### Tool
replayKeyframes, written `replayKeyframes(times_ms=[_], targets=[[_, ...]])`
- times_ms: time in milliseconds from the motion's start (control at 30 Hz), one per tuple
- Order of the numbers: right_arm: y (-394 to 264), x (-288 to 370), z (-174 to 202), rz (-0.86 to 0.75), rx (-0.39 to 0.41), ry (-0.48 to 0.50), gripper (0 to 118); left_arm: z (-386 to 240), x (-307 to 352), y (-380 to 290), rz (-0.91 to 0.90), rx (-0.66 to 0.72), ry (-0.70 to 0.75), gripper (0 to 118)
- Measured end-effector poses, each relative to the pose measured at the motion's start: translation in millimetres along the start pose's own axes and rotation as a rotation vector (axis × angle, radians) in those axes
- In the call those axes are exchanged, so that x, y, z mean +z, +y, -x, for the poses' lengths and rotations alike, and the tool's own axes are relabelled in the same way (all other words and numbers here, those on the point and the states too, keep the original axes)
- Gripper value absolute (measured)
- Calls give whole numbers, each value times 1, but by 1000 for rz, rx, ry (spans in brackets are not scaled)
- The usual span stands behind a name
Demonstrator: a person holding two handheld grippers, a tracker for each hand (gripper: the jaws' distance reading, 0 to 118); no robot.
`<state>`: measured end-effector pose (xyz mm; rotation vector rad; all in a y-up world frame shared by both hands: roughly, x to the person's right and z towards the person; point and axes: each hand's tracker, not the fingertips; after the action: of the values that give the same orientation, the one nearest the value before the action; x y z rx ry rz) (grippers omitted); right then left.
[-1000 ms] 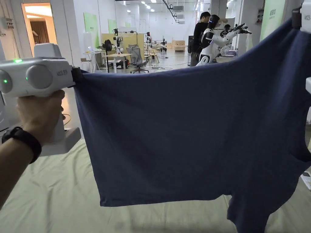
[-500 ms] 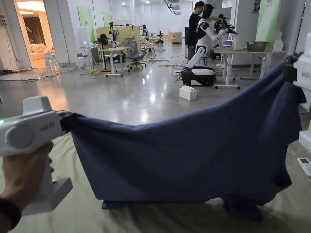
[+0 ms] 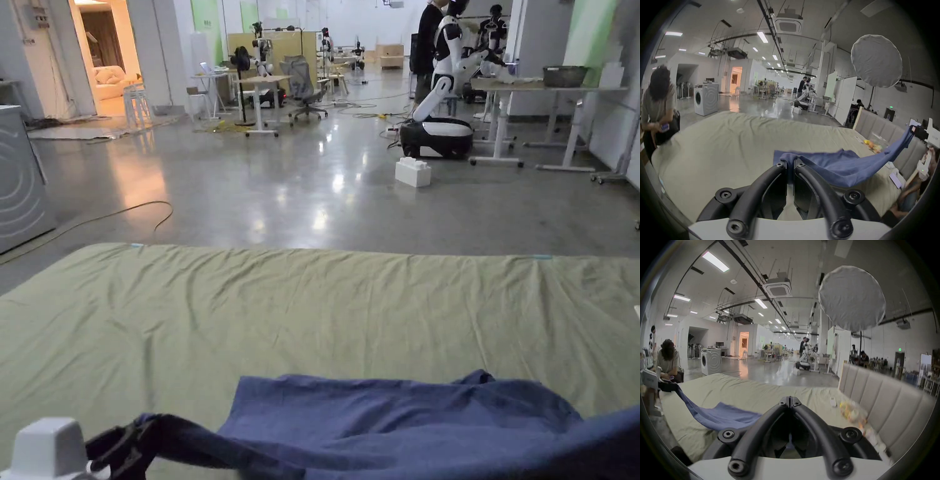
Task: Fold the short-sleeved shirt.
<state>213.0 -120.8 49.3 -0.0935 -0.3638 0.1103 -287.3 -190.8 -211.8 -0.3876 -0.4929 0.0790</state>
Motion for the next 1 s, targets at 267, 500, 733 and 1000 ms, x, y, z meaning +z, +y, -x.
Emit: replayKeyframes(times_ms=[267,500,733,1000], targets=[[-116,73,2,275,-73,9,1,23,39,-128,183,54,-130,7],[-193,79,-11,514,-183,-31,1,52,34,-175,332,47,-53,7],[-236,81,-20,674,-141,-5,26,57,31,-193,402,52,-44,26],[-187,108,-30,474,-106,-108,84,31,90,-113,92,-2,105,83]])
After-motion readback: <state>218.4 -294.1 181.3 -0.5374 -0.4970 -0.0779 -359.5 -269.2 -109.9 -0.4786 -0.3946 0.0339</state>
